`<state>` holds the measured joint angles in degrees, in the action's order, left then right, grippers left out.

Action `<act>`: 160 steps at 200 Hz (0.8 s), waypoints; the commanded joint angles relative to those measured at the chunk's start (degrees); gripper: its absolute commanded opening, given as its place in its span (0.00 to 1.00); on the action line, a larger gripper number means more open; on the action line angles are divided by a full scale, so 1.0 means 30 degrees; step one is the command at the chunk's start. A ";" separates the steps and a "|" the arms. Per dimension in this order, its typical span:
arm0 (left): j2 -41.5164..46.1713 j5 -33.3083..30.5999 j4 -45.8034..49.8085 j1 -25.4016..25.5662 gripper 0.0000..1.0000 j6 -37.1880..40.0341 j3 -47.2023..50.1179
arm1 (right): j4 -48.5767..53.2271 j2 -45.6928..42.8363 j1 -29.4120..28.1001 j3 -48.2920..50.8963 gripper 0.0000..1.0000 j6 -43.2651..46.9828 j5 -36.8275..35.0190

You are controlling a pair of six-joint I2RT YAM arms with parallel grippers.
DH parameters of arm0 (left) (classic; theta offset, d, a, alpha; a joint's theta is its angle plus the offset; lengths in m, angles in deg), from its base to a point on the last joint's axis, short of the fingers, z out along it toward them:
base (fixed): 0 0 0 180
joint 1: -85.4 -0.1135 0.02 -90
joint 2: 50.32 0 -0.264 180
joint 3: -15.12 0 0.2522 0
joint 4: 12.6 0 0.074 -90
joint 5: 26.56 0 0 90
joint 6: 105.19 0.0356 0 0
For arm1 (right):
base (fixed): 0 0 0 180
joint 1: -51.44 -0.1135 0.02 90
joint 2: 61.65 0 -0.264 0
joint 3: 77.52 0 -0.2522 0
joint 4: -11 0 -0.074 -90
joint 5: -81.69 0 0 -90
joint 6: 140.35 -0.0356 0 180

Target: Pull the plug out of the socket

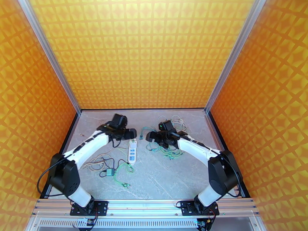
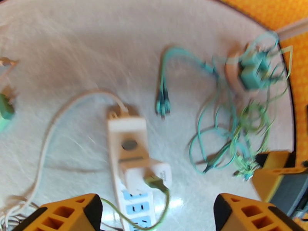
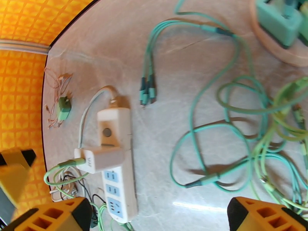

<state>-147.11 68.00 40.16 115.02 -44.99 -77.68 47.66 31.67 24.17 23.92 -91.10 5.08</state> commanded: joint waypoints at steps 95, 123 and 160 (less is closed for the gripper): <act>-0.4593 -0.2606 0.3754 0.1357 0.73 -0.0384 -0.3866 | -0.1097 -0.1771 0.0007 0.2081 0.98 -0.0410 -0.0206; -0.5157 -0.2595 0.3733 0.1349 0.69 -0.0359 -0.3913 | -0.1007 -0.2203 0.0007 0.2369 0.98 -0.0449 -0.0595; -0.5639 -0.2611 0.3786 0.1367 0.67 -0.0374 -0.3996 | -0.0878 -0.2624 0.0014 0.2844 0.99 -0.0830 -0.1485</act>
<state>-162.94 61.00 50.20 118.98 -45.84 -88.11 45.32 25.68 24.15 31.01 -92.13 3.40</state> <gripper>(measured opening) 0.671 0.985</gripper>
